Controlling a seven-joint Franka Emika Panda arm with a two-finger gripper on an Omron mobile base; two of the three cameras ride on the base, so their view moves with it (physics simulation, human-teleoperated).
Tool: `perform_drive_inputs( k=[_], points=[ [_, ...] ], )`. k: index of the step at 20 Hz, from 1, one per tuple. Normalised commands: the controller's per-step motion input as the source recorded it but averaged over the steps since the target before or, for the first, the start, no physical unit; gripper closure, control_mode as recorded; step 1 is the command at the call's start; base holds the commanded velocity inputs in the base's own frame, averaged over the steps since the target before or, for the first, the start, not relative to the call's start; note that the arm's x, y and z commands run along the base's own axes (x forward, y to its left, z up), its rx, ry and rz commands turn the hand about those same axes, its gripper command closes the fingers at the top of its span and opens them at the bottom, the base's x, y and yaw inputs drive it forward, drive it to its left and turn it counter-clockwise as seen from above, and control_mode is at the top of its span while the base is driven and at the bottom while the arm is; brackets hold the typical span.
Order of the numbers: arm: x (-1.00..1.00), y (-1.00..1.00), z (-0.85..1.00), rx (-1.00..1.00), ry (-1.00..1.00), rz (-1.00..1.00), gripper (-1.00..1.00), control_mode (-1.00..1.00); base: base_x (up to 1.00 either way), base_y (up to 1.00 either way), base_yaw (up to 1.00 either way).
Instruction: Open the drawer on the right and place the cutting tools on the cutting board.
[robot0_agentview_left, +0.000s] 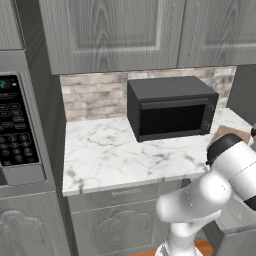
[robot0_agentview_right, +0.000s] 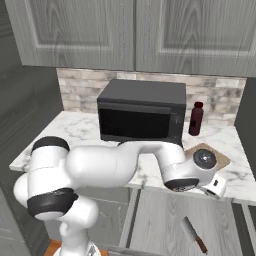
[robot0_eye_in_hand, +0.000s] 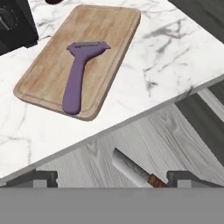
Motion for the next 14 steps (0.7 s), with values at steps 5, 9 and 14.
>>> perform_drive_inputs(
  k=[5,9,14],
  points=[
    [-0.01,-0.07,-0.10,0.00,0.33,0.00,-1.00,-1.00,0.00,0.00,0.00],
    [-0.26,-0.32,-0.32,0.00,0.18,0.04,-1.00,-1.00,0.00,0.00,0.00],
    [-0.16,-0.11,-0.13,0.00,0.01,0.03,-1.00,-1.00,0.00,0.00,0.00]
  ],
)
